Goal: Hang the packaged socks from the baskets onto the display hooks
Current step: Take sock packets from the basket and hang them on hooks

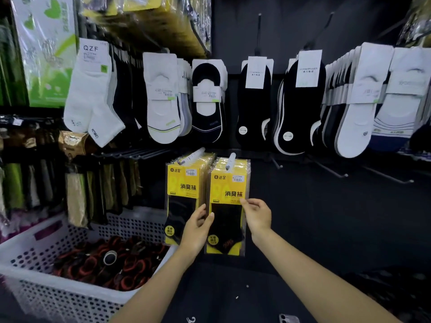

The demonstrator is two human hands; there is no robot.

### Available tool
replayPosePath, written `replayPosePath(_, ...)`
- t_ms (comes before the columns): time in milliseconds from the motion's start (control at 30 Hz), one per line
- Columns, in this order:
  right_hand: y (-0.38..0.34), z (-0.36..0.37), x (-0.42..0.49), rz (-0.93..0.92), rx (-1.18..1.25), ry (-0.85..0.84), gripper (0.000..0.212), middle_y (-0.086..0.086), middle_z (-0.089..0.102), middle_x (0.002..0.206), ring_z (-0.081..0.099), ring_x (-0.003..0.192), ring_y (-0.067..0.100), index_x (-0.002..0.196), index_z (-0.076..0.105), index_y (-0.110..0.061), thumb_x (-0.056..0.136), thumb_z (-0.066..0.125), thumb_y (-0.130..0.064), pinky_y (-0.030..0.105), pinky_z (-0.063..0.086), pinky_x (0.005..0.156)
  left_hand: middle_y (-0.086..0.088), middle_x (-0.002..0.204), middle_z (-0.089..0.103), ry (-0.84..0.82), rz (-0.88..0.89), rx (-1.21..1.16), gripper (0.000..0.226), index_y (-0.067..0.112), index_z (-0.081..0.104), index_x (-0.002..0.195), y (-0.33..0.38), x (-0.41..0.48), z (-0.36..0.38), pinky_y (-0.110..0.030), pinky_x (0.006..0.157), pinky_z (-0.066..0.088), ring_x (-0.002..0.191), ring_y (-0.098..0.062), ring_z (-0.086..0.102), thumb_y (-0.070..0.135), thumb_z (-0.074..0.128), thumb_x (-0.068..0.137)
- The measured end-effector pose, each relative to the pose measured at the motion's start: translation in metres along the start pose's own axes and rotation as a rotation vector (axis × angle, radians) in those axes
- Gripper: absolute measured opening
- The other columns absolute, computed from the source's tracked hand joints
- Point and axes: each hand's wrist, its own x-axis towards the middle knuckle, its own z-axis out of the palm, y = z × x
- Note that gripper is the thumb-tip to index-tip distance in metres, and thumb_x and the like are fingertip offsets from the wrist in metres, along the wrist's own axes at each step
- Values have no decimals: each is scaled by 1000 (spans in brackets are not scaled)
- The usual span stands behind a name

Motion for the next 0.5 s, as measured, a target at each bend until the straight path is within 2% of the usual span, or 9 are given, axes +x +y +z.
replayPosePath(100,21,-21,-13,8,-57,-76,22,-2,63,101,57,88,7,108,58,-15,89,65,-25,15,43,67,-6,144,43,-27,-37,7,53,14,36,144,-19,-11,-2,-20,95,35,132,-20,41,26,53,95)
replayPosePath(167,40,-39,-27,47,-73,-137,24,0,63,106,58,97,12,113,58,-14,91,63,-22,24,50,83,-4,143,43,-55,-63,17,52,13,38,143,-40,-26,-3,-22,100,35,134,-19,39,25,54,95)
replayPosePath(233,67,-59,-46,93,-87,-200,24,3,63,109,59,104,16,115,59,-12,92,62,-17,32,49,94,1,141,44,-93,-110,63,50,16,41,141,-67,-48,-2,-29,105,35,134,-18,38,27,55,94)
replayPosePath(367,143,-108,-94,226,-154,-249,24,7,62,108,60,94,13,114,60,-6,91,62,-12,27,49,86,1,132,51,-174,-301,165,44,16,49,134,-136,-112,6,-27,97,40,123,-21,49,26,59,92)
replayPosePath(433,190,-135,-124,319,-243,-238,27,13,62,105,59,89,17,116,58,3,90,61,-6,19,49,76,-4,134,52,-229,-413,200,45,9,50,133,-171,-149,14,-28,99,42,119,-23,52,23,60,91)
replayPosePath(500,236,-165,-157,402,-335,-196,27,24,65,107,60,84,23,113,58,10,89,62,0,15,48,68,-2,133,51,-369,-461,319,47,6,48,132,-200,-177,22,-23,102,37,121,-20,51,25,61,91)
